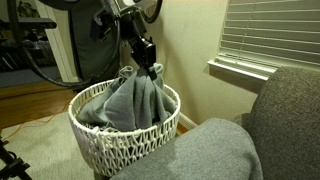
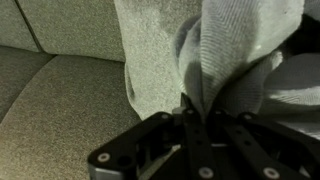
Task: Put the green blanket in the basket on the couch
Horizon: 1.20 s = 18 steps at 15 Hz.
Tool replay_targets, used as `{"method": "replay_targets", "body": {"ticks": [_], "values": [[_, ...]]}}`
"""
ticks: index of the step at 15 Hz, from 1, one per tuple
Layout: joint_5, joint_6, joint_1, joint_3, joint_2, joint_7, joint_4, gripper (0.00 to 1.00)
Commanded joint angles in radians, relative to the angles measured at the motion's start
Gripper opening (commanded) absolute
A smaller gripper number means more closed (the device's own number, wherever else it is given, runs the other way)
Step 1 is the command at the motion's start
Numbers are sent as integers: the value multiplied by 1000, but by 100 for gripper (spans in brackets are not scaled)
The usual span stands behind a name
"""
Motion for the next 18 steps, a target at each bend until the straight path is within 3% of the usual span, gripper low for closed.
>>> {"method": "replay_targets", "body": {"ticks": [1, 11, 18], "values": [[-29, -48, -44, 12, -78, 58, -62, 2], [-40, -80, -132, -7, -101, 112, -76, 2], [-71, -137, -158, -13, -89, 182, -72, 2]]}}
